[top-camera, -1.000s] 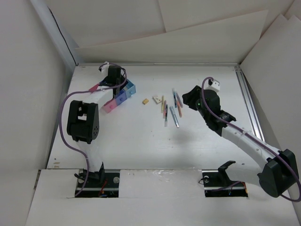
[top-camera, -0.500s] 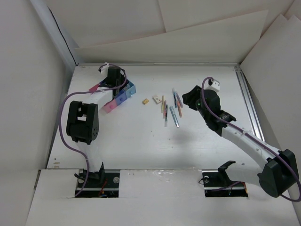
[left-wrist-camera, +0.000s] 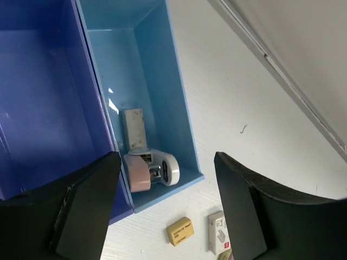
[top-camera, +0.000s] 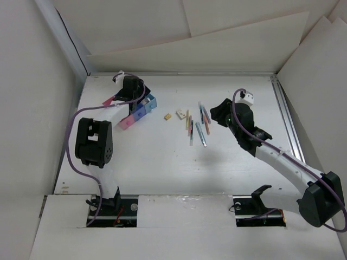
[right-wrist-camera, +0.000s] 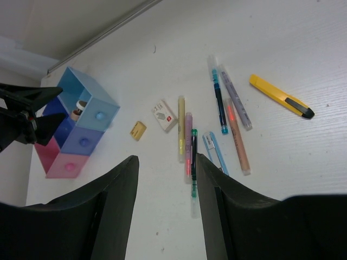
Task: Sort the stationery into containers
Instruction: Place the stationery in the storage box, then pick up the stationery from the center of the board.
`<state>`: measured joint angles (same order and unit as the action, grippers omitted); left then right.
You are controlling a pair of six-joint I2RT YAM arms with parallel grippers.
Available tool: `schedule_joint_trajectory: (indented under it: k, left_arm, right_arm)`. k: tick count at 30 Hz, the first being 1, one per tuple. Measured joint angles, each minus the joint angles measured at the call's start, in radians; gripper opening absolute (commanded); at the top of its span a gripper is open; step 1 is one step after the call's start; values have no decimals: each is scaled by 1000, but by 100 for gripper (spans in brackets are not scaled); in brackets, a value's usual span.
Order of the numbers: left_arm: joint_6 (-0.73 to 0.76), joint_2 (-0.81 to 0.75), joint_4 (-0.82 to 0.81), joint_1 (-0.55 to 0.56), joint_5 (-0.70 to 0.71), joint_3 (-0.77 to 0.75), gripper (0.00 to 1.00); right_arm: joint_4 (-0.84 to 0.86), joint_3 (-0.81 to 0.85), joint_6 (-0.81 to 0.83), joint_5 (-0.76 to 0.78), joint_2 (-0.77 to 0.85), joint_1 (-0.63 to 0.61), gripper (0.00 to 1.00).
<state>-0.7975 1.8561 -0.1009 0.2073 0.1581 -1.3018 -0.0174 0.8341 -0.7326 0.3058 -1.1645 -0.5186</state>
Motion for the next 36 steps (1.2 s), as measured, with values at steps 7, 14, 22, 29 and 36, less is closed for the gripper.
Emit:
schedule_joint_trajectory:
  k: [7,14,22,29,36]
  left_arm:
    - [28,-66,-23,10,20,18,61]
    - [155,-148,-88,147,64,122,47]
    - [302,-100,-90,320,59,230,56]
    - [379,56,-32,300,51,143,56]
    - [427,133,4,302,62,51,56]
  right_arm:
    - [1,0,0,0,8,0,52]
    - [0,0,4,-1,8,0,35]
    - [1,0,3,-1,8,-6,25]
    - [1,0,6,0,9,-7,41]
    - [1,0,6,0,8,-7,41]
